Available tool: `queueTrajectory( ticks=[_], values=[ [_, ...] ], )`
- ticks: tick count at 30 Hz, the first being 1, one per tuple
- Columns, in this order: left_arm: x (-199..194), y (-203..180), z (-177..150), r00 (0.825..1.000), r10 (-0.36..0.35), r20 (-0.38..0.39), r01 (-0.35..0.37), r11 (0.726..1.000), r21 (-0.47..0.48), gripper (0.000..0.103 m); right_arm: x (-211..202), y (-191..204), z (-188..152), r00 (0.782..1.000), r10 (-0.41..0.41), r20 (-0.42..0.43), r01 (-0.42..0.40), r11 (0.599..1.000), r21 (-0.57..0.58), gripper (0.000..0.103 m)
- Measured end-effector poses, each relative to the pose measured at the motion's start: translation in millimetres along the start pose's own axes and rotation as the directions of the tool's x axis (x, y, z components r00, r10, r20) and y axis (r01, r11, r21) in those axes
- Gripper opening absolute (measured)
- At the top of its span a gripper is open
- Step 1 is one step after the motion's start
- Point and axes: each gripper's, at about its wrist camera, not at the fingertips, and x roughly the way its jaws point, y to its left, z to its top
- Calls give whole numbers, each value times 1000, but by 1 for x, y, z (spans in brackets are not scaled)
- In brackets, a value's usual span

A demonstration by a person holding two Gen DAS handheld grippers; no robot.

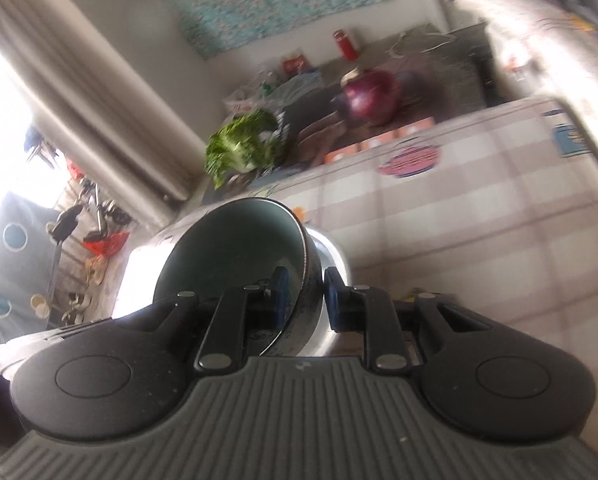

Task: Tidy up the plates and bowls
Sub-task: 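Carry the held teal bowl with both tools over the steel basin, then lower the teal bowl into the steel basin and open both tools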

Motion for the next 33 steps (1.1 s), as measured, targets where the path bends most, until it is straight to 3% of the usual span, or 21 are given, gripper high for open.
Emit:
queueTrajectory(
  ticks=[13, 16, 19, 20, 23, 24, 27, 33],
  values=[
    [58, 36, -11, 997, 52, -63, -50, 998, 23, 26, 74, 18, -13, 996, -70, -56, 68, 997, -25, 18],
    [54, 38, -12, 998, 50, -34, -49, 998, 34, 27, 82, 17, -14, 996, -69, -59, 68, 997, -21, 20],
    [41, 39, -10, 999, 42, -8, -42, 998, 39, 40, 82, 18, -13, 995, -79, -53, 77, 997, -26, 21],
    [36, 41, -9, 999, 36, -2, -36, 999, 33, 43, 81, 20, -13, 996, -80, -47, 79, 996, -32, 25],
    [19, 46, -9, 999, 24, 22, -25, 999, 23, 51, 74, 21, -12, 996, -87, -28, 86, 996, -27, 56],
    [13, 48, -11, 999, 19, 33, -19, 1000, 19, 55, 70, 22, -12, 997, -78, -21, 78, 997, -23, 60],
    [-10, 53, -16, 996, 27, 89, -28, 999, 15, 56, 59, 23, -11, 997, -74, -14, 74, 997, 0, 71],
    [-64, 61, -44, 959, 85, 270, -103, 993, 54, 69, 12, 28, -29, 999, -32, 35, 30, 998, 54, 73]
  ],
)
